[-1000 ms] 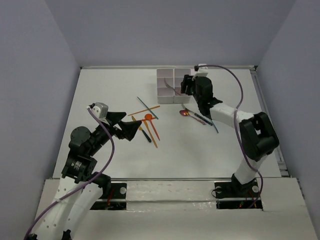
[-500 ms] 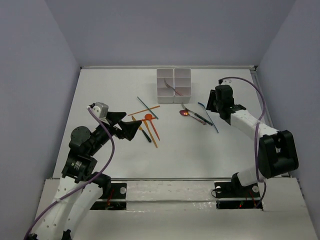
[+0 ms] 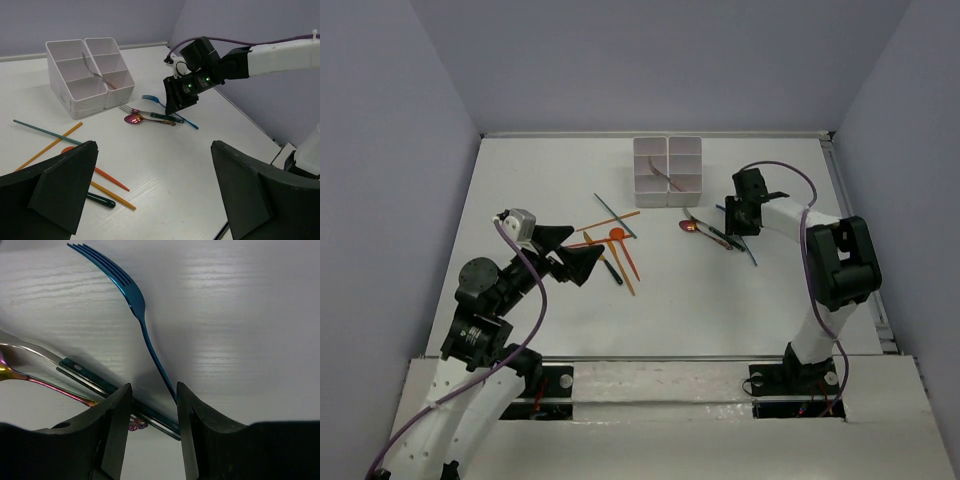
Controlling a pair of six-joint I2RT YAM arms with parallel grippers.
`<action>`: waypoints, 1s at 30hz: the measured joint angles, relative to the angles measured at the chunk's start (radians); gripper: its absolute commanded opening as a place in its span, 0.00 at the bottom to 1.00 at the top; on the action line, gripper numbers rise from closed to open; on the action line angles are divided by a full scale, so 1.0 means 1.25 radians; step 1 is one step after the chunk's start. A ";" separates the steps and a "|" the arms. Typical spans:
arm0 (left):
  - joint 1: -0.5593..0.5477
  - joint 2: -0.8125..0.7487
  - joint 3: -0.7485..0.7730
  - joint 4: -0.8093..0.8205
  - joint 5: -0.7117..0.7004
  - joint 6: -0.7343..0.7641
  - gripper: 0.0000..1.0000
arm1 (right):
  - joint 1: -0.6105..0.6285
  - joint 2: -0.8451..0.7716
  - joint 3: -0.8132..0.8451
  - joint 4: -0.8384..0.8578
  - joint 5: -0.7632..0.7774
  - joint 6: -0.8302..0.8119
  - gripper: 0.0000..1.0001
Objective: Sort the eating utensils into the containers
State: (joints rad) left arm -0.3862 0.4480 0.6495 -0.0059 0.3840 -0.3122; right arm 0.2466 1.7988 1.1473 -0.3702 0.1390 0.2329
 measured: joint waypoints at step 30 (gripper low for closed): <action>-0.009 0.002 0.000 -0.007 -0.004 0.000 0.99 | 0.000 0.105 0.175 -0.063 0.122 -0.143 0.00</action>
State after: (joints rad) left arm -0.3977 0.4511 0.6495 -0.0143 0.3794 -0.3119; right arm 0.2470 1.9305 1.3659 -0.4484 0.2916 0.0544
